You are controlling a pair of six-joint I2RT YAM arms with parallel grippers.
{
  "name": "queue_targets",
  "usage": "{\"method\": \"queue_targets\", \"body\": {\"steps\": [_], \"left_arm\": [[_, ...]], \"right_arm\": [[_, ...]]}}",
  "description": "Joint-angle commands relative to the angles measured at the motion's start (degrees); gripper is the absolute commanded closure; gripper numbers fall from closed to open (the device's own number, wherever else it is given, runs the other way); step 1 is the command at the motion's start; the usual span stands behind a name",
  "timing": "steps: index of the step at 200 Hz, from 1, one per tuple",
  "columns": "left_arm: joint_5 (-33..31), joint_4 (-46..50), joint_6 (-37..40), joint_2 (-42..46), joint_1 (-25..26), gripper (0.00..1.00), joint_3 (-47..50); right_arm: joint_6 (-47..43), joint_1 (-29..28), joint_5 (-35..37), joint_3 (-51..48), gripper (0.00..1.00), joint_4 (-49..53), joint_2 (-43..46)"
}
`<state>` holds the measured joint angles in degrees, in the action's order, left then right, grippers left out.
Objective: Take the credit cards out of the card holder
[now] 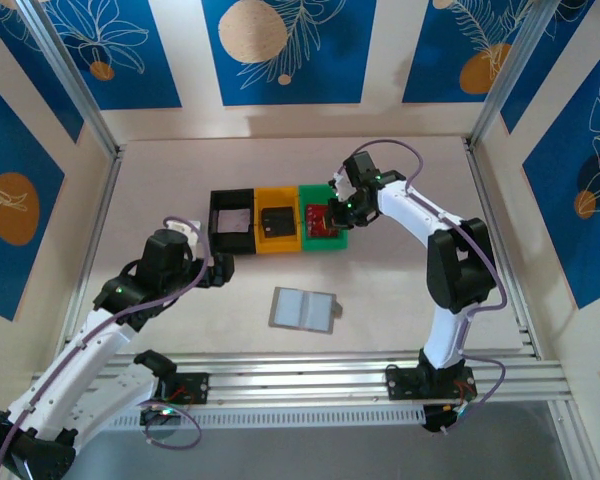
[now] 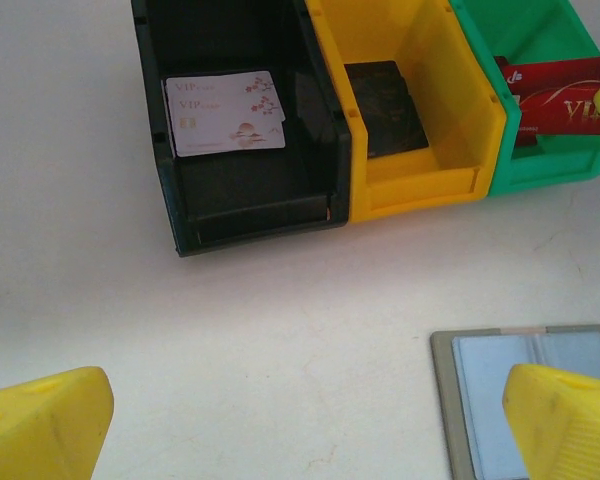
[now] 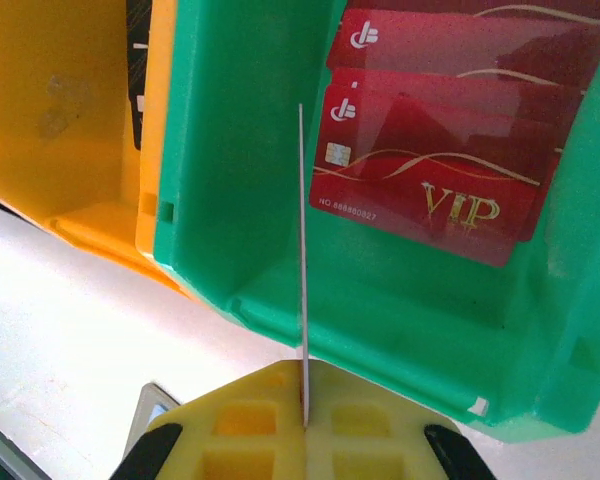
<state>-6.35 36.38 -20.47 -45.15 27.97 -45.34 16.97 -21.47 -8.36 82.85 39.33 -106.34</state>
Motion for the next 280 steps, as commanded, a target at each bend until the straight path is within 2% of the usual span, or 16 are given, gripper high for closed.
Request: {"method": "queue_targets", "body": {"steps": [1,280], "left_arm": [[-0.54,-0.87,0.78,0.5,-0.57,0.0,0.47],[0.11,-1.25,1.13,0.67,-0.54,0.0,0.74]], "right_arm": [[-1.08,0.46,-1.84,2.11,1.0,1.77,-1.17],[-2.42,0.51,-3.26,11.23,1.0,5.98,-12.61]]}}
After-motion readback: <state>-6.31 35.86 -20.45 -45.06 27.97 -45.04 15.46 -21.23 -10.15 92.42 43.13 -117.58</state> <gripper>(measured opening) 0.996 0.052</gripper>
